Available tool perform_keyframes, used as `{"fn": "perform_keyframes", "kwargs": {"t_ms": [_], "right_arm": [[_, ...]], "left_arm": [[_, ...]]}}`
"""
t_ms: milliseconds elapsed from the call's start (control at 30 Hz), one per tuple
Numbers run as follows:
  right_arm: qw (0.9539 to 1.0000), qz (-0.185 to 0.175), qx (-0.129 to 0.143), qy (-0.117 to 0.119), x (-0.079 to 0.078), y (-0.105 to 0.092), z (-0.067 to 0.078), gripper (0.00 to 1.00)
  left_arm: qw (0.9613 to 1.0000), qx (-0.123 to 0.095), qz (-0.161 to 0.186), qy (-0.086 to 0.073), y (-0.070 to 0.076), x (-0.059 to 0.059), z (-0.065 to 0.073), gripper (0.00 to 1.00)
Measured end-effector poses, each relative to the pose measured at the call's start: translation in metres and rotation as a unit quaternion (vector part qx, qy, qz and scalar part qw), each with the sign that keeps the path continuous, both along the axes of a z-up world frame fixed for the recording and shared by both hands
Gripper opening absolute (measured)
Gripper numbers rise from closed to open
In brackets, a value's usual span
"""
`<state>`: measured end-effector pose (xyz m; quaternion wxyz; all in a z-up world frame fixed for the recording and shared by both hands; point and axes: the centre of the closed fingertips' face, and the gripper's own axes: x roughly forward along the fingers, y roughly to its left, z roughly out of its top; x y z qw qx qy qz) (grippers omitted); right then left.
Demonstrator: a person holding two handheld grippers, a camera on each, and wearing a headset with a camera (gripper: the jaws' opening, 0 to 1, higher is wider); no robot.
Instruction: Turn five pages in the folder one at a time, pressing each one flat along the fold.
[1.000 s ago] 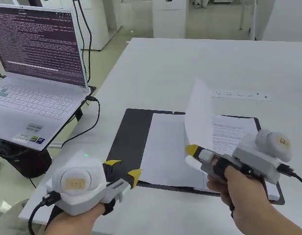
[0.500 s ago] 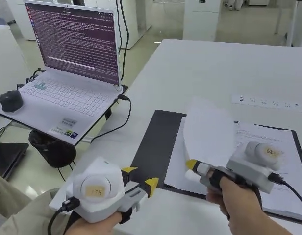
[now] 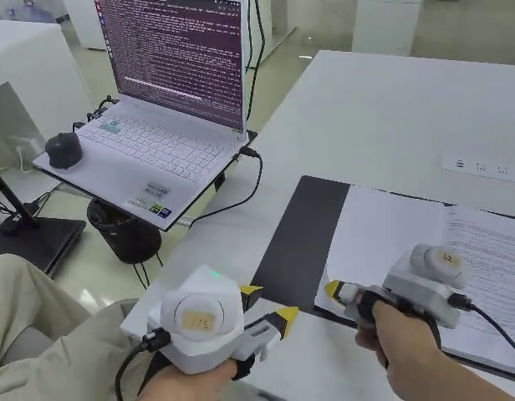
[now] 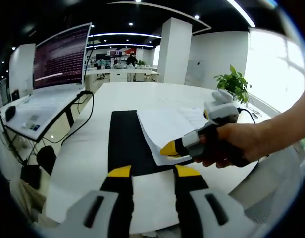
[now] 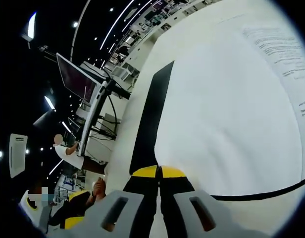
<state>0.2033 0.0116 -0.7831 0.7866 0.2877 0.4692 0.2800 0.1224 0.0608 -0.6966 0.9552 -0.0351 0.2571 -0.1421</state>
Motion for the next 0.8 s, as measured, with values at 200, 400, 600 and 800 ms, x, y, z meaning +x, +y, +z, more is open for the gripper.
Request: {"fn": "perform_keyframes", "kwargs": {"t_ms": [200,400,600,800], "right_arm": [[0.9996,-0.018,0.008,0.021,0.001,0.002,-0.009,0.0],[0.9995,-0.019,0.022,0.012,0.002,0.004,-0.008,0.0],[0.9958,-0.019,0.086,0.027,-0.004,0.005,0.003,0.05],[0.985,-0.049,0.162,0.034,0.005,-0.011,0.023,0.06]], "left_arm": [[1.0,0.001,-0.004,0.006,-0.002,0.003,-0.005,0.31],[0.9999,0.005,-0.006,0.011,-0.002,0.009,-0.008,0.31],[0.9995,0.014,-0.018,0.021,-0.008,0.017,-0.018,0.31],[0.9978,0.026,-0.05,0.034,-0.028,0.031,-0.034,0.3]]}}
